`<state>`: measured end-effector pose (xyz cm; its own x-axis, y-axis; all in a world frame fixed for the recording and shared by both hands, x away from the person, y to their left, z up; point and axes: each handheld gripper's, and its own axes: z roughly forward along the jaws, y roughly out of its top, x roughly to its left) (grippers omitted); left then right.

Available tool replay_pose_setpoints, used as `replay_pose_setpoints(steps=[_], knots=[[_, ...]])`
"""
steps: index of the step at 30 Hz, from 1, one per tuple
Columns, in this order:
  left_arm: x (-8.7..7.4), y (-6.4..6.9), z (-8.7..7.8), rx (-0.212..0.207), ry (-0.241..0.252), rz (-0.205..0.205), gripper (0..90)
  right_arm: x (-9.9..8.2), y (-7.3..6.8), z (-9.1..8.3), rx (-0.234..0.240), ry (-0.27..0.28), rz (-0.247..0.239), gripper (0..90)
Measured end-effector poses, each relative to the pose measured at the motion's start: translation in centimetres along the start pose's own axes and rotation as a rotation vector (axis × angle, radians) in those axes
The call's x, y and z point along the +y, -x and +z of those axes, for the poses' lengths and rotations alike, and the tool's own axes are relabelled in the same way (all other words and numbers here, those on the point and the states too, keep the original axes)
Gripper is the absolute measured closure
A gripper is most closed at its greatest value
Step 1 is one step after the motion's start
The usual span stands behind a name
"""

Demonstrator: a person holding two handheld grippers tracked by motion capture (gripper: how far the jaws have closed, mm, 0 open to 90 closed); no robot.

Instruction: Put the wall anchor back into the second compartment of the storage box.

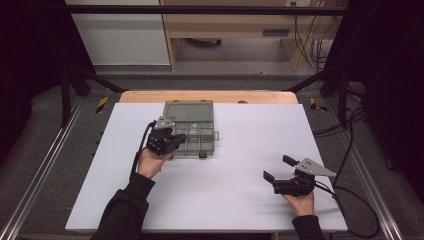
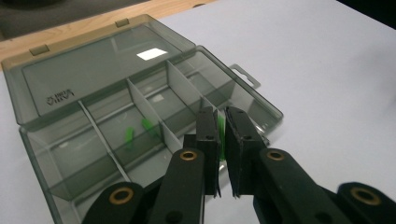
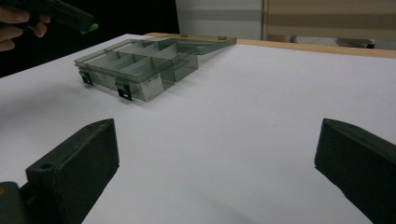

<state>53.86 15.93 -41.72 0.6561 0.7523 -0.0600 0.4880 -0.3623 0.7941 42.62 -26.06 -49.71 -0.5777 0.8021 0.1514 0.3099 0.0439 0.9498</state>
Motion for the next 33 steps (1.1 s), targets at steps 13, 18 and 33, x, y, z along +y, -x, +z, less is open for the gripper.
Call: replay_pose_setpoints(steps=[13, 18, 33], knots=[[1.7, -2.6, 2.6, 0.047, -0.021, -0.004, 84.0, 0.0, 0.0, 0.0, 0.001, 0.000, -0.004, 0.2], [2.1, -3.5, 3.6, 0.065, -0.024, 0.002, 83.9, 0.0, 0.0, 0.0, 0.001, 0.001, -0.003, 0.2], [2.2, -5.7, 5.6, 0.097, -0.065, -0.010, 83.9, 0.0, 0.0, 0.1, 0.001, -0.002, -0.004, 0.2]])
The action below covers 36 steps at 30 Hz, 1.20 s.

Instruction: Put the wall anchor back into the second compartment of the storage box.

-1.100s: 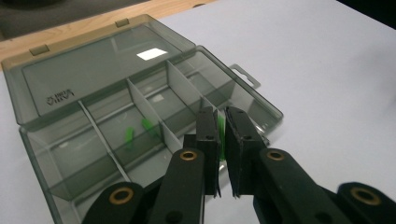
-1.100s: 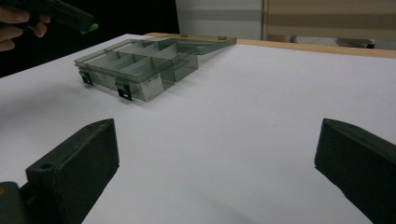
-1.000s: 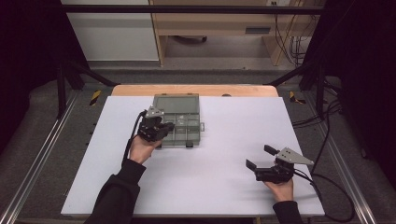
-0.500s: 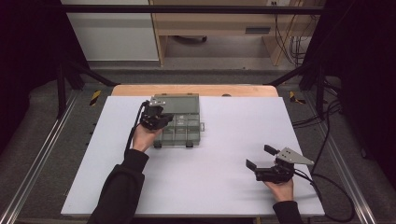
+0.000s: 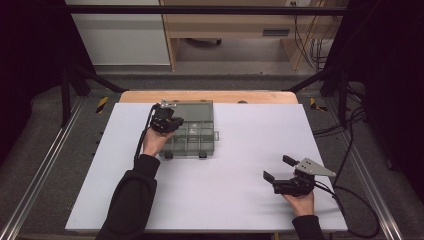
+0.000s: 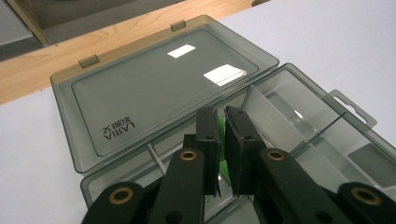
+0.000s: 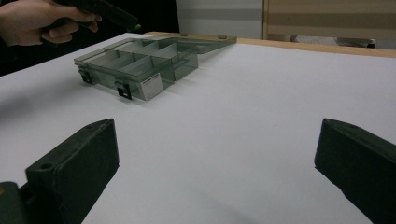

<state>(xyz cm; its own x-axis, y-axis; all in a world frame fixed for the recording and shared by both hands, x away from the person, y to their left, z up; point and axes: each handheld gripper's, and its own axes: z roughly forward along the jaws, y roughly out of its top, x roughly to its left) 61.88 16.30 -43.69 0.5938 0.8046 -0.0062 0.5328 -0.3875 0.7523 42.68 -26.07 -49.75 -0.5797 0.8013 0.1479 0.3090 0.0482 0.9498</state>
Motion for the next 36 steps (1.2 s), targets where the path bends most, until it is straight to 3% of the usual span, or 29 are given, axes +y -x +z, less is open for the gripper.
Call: replay_pose_setpoints(steps=[8, 21, 27, 36], knots=[[-0.8, -0.2, 1.5, 0.015, -0.079, 0.011, 83.9, 0.0, 0.0, 0.0, 0.001, 0.003, 0.001, 0.2], [-1.3, 0.0, 2.2, 0.016, -0.121, 0.011, 80.7, 0.0, 0.0, -0.1, 0.001, 0.004, 0.002, 0.2], [-1.0, 0.1, 0.8, 0.012, -0.062, -0.009, 69.9, 0.1, 0.0, -0.1, 0.001, 0.004, 0.010, 0.2], [-1.9, 0.1, -3.0, -0.018, 0.097, -0.056, 36.0, 0.1, 0.0, -0.1, 0.002, 0.009, 0.010, 0.2]])
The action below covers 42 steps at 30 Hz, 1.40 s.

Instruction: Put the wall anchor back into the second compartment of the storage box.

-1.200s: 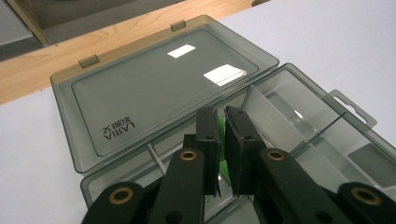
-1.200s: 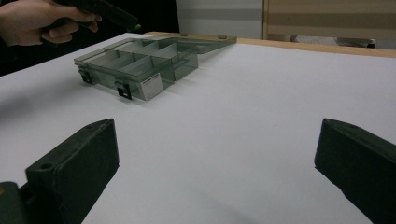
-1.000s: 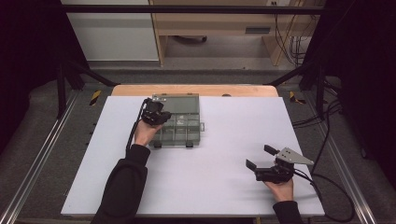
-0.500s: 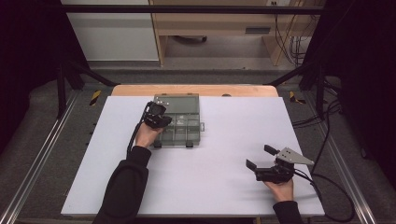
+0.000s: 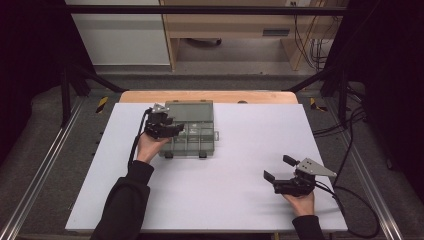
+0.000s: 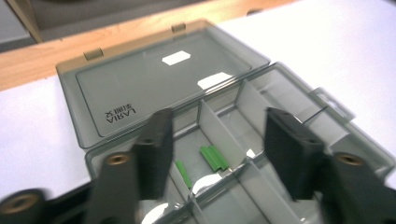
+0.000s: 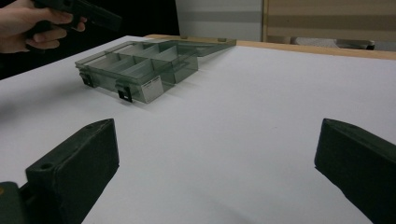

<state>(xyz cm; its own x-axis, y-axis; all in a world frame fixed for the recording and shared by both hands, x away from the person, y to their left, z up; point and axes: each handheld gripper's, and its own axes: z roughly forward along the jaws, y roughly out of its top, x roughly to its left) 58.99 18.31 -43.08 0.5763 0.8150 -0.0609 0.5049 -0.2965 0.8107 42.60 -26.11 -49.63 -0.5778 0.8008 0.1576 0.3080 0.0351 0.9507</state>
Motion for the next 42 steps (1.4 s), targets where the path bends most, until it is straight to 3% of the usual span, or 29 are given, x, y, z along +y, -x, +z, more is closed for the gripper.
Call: replay_pose_setpoints(steps=[4, 6, 11, 15, 18, 27, 34, 42], knots=[[-0.8, 0.3, -1.8, -0.027, 0.060, -0.022, 19.4, 0.0, 0.0, 0.0, -0.003, 0.002, -0.001, 0.2], [-1.4, 0.4, -2.9, -0.060, 0.097, -0.022, 13.6, 0.0, 0.0, 0.0, -0.003, 0.002, -0.002, 0.2], [-3.0, 1.0, -5.2, -0.087, 0.155, -0.012, 4.4, 0.0, 0.0, 0.0, -0.002, 0.003, -0.003, 0.2], [-4.2, 1.5, -6.6, -0.095, 0.188, 0.016, 3.4, 0.0, 0.0, -0.1, -0.002, 0.004, 0.001, 0.2], [-5.4, 1.9, -7.4, -0.121, 0.228, 0.010, 3.1, 0.0, 0.0, -0.1, -0.003, 0.006, 0.002, 0.2], [-8.9, 2.3, -9.1, -0.124, 0.309, 0.035, 3.6, 0.1, 0.0, -0.2, -0.003, 0.009, 0.006, 0.2], [-11.8, 1.7, -10.2, -0.107, 0.329, 0.026, 3.8, 0.0, 0.0, -0.1, -0.003, 0.007, 0.004, 0.2], [-13.2, 0.8, -10.7, -0.067, 0.317, 0.047, 4.0, 0.1, 0.0, -0.2, -0.001, 0.007, 0.006, 0.2]])
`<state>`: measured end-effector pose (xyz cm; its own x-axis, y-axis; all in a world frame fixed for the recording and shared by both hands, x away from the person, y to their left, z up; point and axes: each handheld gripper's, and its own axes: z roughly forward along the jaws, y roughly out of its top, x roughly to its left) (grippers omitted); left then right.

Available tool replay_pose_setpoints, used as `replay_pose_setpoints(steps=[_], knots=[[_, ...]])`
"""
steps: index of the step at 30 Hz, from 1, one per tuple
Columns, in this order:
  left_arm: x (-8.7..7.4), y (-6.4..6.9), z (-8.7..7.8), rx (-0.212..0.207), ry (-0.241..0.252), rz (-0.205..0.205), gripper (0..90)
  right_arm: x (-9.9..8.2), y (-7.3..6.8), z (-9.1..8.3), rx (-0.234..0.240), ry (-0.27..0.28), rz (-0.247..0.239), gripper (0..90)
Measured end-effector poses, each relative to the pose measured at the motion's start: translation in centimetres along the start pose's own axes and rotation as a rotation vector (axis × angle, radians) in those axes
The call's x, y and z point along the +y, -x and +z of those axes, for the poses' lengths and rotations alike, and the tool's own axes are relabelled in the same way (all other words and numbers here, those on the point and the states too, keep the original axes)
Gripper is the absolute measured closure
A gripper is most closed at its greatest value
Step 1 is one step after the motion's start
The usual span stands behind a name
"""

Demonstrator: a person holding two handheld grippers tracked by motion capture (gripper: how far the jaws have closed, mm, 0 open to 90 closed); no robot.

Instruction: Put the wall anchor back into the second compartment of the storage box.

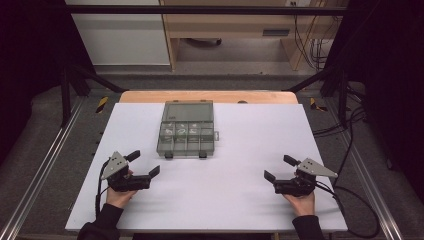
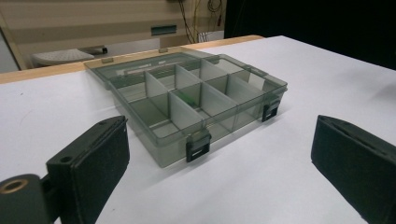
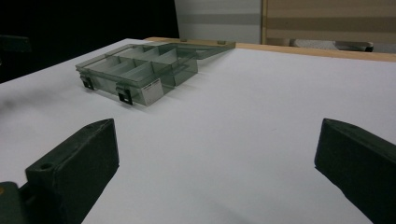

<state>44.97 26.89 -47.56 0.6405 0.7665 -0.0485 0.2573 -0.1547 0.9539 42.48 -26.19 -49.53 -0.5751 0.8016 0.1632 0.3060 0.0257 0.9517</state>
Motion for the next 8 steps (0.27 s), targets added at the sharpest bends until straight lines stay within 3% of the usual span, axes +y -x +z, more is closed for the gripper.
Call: replay_pose_setpoints(steps=[8], knots=[[-0.43, -0.60, -0.32, 0.027, 0.000, 0.003, 3.7, -0.05, -0.03, 0.07, 0.001, 0.000, 0.002, 0.2]])
